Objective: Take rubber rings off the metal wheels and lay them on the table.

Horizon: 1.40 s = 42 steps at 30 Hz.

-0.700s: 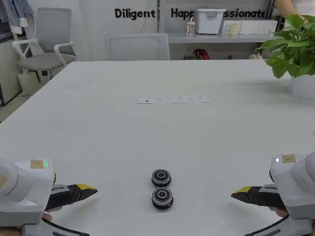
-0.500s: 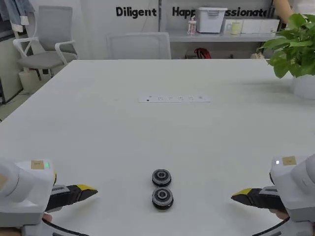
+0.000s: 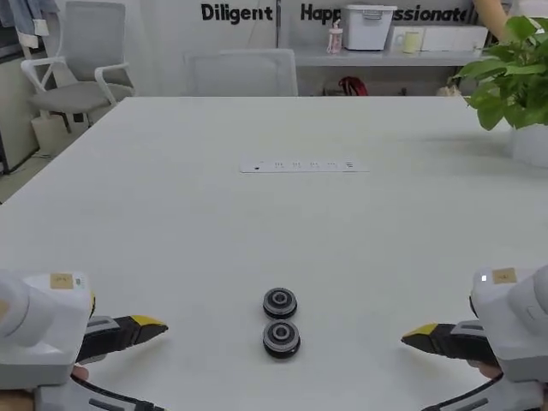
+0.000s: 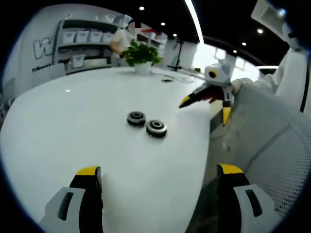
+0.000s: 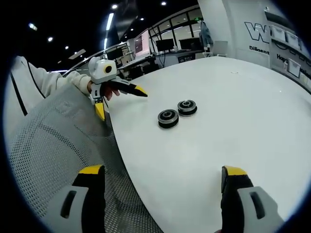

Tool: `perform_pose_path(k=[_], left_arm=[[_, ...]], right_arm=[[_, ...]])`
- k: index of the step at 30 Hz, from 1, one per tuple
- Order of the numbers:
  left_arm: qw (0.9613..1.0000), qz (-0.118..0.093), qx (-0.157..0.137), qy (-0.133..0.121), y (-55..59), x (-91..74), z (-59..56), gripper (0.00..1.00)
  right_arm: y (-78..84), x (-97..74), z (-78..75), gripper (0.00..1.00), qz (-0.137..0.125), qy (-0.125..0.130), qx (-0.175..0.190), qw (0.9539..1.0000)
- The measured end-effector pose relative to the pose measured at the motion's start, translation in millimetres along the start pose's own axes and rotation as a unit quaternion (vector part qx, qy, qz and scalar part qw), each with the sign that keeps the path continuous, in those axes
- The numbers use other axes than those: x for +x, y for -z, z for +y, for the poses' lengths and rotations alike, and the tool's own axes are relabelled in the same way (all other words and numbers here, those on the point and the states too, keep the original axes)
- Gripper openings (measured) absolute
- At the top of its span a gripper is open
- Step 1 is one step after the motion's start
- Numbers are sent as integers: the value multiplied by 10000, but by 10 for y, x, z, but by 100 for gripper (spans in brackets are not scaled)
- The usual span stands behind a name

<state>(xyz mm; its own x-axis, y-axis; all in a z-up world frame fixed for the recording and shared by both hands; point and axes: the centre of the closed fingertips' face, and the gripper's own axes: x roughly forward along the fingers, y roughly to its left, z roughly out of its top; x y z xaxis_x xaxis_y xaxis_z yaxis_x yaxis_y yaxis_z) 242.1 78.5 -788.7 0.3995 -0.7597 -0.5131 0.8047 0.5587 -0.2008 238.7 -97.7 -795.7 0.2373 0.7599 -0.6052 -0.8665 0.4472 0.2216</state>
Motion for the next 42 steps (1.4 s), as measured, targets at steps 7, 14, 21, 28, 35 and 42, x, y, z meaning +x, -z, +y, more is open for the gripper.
perform_pose_path(k=[7,14,21,28,35,42], left_arm=[[10000,8,21,-32,-1,-7,6,100],[9999,-64,34,-106,-34,-24,30,100],[9992,-292,-51,-250,-127,-67,104,100],[9986,-415,-108,-293,-179,-92,131,100],[9977,-504,-159,-418,-210,-144,197,100],[9973,-543,-195,-457,-245,-196,208,100]], right_arm=[[5,2,5,96,22,-7,-38,10000],[1,-2,8,96,1,6,-37,10000],[-55,-15,-16,95,-122,51,-26,9999],[-83,-31,-47,95,-216,109,65,9997],[-124,-39,-57,95,-306,93,131,9994],[-181,-92,-92,95,-544,134,280,9980]])
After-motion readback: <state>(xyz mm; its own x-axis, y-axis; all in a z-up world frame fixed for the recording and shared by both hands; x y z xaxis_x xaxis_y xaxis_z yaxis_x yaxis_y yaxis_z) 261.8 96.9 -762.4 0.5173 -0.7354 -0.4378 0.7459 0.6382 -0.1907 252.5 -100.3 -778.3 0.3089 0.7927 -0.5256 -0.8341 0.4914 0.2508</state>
